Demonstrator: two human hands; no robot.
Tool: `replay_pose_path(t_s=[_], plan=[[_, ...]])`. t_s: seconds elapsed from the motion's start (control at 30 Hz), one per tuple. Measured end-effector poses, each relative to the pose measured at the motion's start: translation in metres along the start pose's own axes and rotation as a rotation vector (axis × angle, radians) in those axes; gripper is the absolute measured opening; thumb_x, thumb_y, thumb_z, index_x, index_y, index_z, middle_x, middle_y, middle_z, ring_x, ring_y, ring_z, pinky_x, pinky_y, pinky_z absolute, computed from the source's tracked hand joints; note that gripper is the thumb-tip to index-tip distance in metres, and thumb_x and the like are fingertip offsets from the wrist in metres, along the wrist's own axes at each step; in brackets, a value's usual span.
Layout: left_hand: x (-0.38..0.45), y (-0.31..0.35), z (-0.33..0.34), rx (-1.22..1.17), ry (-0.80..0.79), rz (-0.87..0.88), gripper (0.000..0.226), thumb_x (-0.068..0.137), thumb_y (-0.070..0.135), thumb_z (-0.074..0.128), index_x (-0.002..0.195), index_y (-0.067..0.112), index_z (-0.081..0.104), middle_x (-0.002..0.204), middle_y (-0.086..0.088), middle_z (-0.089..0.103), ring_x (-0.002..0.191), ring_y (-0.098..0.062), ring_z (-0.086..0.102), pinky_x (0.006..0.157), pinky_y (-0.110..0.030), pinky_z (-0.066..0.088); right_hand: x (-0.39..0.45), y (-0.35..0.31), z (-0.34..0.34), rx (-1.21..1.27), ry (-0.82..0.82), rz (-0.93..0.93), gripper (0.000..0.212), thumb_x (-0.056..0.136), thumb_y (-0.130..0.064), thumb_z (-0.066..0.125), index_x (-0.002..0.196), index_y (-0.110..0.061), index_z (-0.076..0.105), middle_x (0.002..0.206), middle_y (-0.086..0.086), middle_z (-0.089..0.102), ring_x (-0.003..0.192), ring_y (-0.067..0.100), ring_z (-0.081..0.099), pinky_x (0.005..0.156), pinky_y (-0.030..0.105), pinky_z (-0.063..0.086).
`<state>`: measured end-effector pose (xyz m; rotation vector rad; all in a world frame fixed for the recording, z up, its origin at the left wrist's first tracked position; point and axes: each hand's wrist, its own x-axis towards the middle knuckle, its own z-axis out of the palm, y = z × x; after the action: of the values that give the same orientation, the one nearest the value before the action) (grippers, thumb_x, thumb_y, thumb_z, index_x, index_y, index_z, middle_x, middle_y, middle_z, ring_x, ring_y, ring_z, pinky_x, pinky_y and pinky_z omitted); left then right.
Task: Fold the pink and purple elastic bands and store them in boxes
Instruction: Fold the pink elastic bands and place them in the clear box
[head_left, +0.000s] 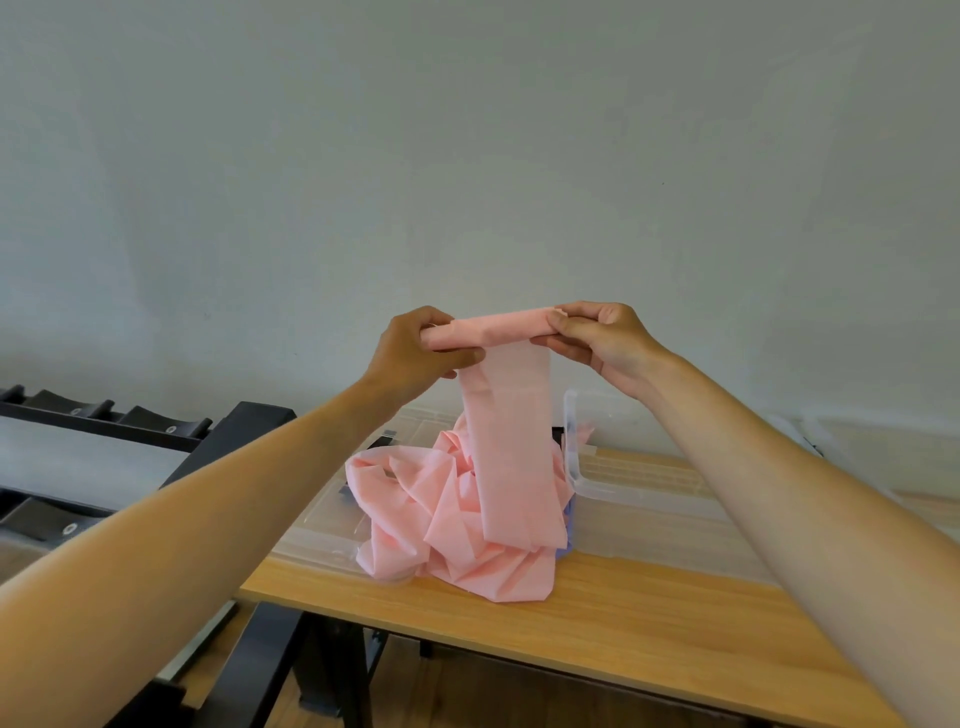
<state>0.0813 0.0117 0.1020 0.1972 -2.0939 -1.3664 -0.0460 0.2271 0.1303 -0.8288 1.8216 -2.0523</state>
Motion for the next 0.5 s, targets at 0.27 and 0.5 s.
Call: replay_pose_path(t_s=[0.27,0.5], plan=[[0.002,-0.005,0.001,0.039,0.143,0.031,0.019,0.083,-0.001,0.076,0.098,0.009,0.075,0.092,-0.005,0.075,0.083,-0.021,0.075,0.073,-0.036,0.065,-0.003,-0.004,0.003,0.053,0.04,-0.013,0.02,0.095,-0.002,0.07,0.114,0.005,0.071,0.106,0.019,0.077,0.097,0.029,0.078,0.089,0.025,0.061],[0.0,-0.015,-0.015,-0.195,0.034,-0.074,0.019,0.098,0.0,0.061,0.102,0.011,0.076,0.089,-0.007,0.065,0.08,-0.015,0.066,0.071,-0.024,0.059,-0.005,-0.004,-0.004,0.139,0.079,0.016,0.014,0.095,0.001,0.069,0.108,0.004,0.072,0.099,0.018,0.077,0.087,0.025,0.079,0.077,0.019,0.061]])
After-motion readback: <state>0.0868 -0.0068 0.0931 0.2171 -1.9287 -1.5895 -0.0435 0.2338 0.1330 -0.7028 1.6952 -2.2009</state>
